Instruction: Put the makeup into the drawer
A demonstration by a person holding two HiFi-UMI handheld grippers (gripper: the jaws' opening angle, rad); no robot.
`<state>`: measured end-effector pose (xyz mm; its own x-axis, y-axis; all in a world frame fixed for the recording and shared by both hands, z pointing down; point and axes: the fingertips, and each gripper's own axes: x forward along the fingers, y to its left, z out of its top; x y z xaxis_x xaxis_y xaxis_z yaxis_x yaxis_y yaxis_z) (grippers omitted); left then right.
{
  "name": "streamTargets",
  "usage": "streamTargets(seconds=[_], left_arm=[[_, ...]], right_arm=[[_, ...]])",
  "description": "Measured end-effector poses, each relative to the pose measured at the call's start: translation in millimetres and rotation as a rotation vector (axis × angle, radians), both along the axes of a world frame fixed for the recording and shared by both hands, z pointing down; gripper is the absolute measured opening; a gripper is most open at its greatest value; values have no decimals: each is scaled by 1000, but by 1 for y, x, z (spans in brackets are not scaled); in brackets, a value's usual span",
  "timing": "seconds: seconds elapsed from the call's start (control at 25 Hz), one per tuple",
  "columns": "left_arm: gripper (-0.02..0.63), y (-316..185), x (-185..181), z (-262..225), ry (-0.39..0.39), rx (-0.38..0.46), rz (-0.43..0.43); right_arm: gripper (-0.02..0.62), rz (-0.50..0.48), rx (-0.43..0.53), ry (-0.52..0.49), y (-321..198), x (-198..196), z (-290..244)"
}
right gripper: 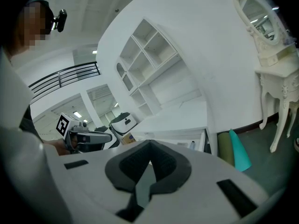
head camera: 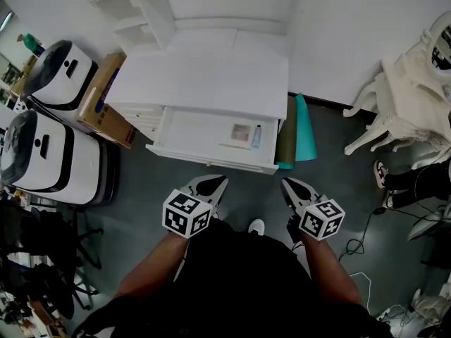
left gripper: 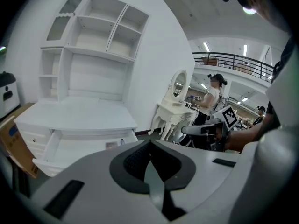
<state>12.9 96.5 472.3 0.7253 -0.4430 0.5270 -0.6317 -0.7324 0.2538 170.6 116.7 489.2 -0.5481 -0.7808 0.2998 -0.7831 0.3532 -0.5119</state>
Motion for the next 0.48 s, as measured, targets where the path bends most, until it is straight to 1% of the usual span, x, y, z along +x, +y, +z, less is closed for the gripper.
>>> streamTargets(seconds=[0.2, 0.36, 0.48], left_arm=[[11, -14, -7, -7, 6, 14, 25], [11, -22, -21, -7, 5, 14, 50], [11, -30, -31, -5, 6, 7, 62]], right_arm=[[27, 35, 2, 31, 0, -7, -8], [27, 45, 21, 58, -8, -26, -18], [27, 60, 35, 59, -14, -41, -27]])
